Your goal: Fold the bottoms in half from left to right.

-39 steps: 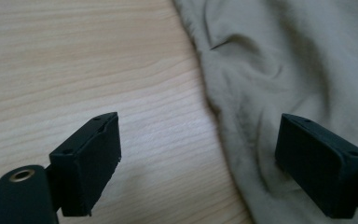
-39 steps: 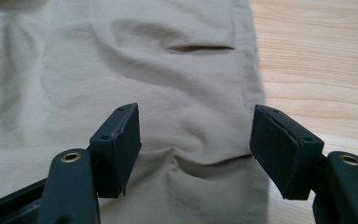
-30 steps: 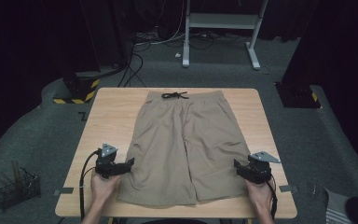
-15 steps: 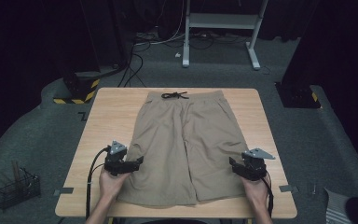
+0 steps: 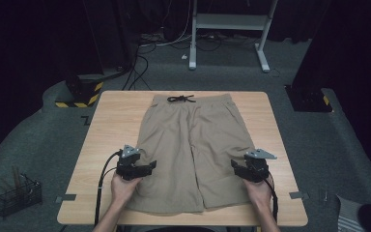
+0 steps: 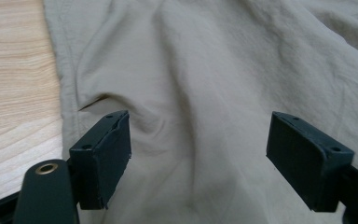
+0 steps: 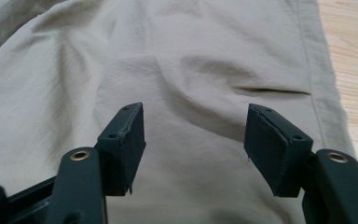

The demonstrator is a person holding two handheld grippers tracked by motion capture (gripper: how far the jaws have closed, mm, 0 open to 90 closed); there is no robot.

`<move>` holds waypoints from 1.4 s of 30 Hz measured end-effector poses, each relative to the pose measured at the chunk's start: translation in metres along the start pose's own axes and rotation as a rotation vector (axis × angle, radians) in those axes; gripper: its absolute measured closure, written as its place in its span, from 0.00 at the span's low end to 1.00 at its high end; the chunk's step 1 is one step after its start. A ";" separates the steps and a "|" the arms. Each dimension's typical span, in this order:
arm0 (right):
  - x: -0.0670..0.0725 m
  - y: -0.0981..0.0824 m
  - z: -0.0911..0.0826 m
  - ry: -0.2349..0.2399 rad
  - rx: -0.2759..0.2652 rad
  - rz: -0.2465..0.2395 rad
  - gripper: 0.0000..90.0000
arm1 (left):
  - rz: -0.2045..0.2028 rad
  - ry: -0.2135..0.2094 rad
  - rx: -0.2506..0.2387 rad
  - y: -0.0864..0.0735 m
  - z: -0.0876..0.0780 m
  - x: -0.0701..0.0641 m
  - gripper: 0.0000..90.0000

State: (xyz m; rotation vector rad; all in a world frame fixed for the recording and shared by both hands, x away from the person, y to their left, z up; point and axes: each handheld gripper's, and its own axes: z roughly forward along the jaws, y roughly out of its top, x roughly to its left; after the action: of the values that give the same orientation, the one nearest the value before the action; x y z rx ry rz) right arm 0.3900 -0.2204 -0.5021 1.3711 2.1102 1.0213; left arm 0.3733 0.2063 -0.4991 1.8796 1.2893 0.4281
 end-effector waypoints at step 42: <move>0.023 0.003 0.038 -0.025 0.060 -0.055 0.38 | 0.116 0.105 0.054 -0.002 0.045 -0.014 0.24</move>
State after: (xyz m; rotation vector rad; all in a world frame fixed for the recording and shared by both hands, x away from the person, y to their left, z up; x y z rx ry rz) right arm 0.4079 -0.1860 -0.5231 1.3383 2.1638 0.9214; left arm 0.3955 0.1752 -0.5268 2.0074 1.2752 0.5645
